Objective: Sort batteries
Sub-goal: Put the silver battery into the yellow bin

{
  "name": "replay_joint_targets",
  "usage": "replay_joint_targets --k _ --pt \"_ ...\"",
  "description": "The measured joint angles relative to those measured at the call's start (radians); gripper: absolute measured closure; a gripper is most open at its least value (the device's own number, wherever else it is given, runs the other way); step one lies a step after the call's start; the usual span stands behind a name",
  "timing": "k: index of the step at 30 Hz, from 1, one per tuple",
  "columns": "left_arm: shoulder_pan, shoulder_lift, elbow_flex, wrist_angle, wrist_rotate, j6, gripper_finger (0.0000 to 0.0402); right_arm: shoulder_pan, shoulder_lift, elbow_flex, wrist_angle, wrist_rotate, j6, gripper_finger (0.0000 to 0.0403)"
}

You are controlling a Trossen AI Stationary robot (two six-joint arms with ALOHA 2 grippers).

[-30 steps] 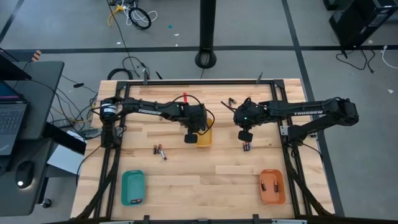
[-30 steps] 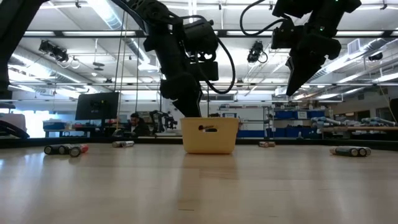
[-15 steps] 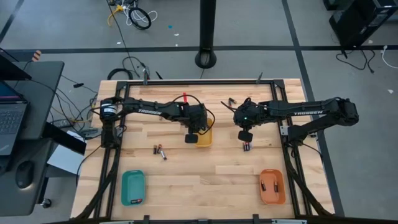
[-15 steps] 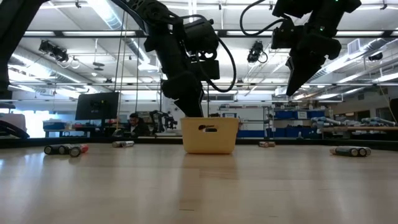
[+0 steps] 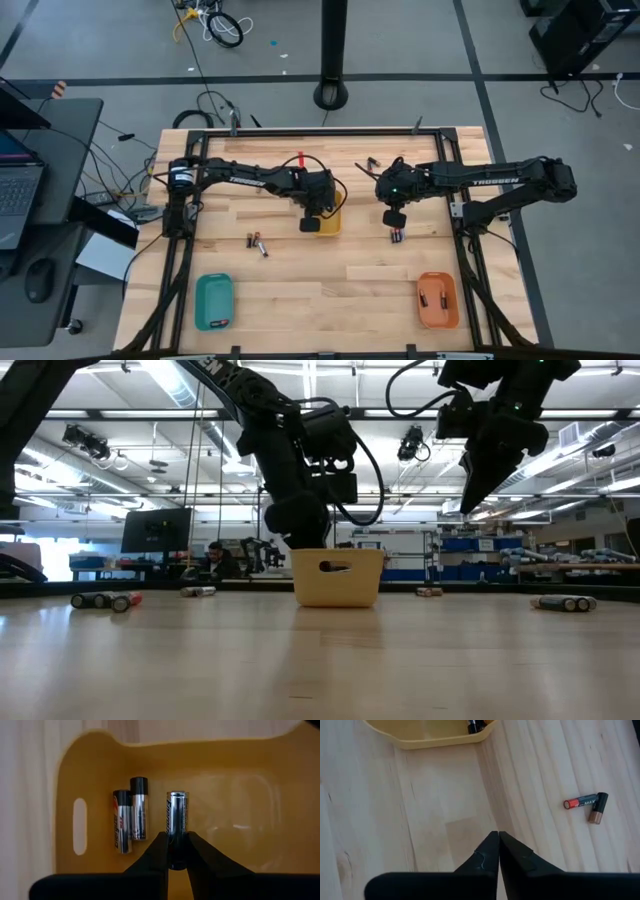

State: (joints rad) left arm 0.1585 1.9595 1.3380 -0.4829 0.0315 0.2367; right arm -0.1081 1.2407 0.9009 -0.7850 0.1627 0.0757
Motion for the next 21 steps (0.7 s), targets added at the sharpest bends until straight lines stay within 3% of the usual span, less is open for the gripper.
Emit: replay_joint_targets --k 6,13,21 --pt "-0.002 0.000 0.001 0.022 0.012 -0.014 0.0355 0.000 0.000 0.000 0.006 0.000 -0.002 0.0396" --pt "-0.002 0.022 0.001 0.054 0.019 -0.024 0.0355 0.000 0.000 0.000 0.006 0.000 -0.001 0.0376" --pt "-0.002 0.063 0.053 0.035 0.033 -0.028 0.0355 0.000 0.000 0.000 0.007 0.000 -0.005 0.0395"
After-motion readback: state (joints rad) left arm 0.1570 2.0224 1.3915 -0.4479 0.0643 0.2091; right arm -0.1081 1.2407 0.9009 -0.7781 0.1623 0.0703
